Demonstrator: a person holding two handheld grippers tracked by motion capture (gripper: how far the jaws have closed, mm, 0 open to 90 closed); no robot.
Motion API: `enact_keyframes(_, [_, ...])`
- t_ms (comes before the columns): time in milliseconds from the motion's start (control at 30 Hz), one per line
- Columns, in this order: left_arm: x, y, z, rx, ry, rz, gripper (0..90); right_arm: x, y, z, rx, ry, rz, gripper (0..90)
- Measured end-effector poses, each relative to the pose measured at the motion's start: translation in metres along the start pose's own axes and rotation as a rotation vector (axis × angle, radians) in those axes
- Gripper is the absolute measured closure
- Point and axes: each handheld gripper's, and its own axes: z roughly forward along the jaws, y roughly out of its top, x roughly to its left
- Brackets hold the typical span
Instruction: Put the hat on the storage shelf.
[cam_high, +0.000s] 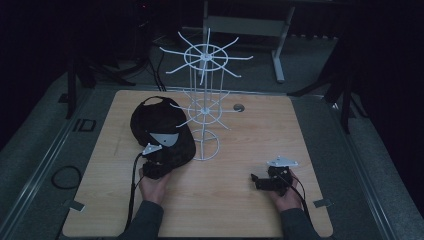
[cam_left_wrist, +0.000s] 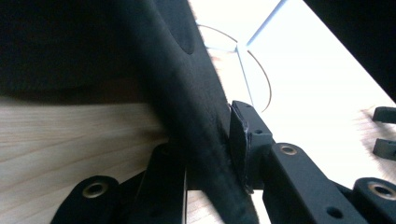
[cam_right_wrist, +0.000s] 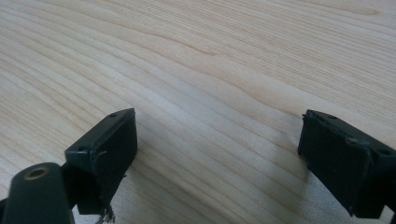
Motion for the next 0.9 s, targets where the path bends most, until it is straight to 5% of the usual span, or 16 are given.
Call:
enact_keyframes(233, [0.007, 0.005, -0.015, 0.001, 0.034, -0.002, 76.5, 0.000, 0.000, 0.000, 0.000, 0.000, 0.000, 11.7])
enact_keyframes(433, [0.010, 0.007, -0.025, 0.018, 0.085, 0.044, 79.1, 0.000, 0.000, 0.000, 0.000, 0.000, 0.000, 11.7])
enact_keyframes(900, [0.015, 0.014, -0.046, -0.036, 0.148, 0.072, 86.7, 0.000, 0.000, 0.000, 0.000, 0.000, 0.001, 11.7])
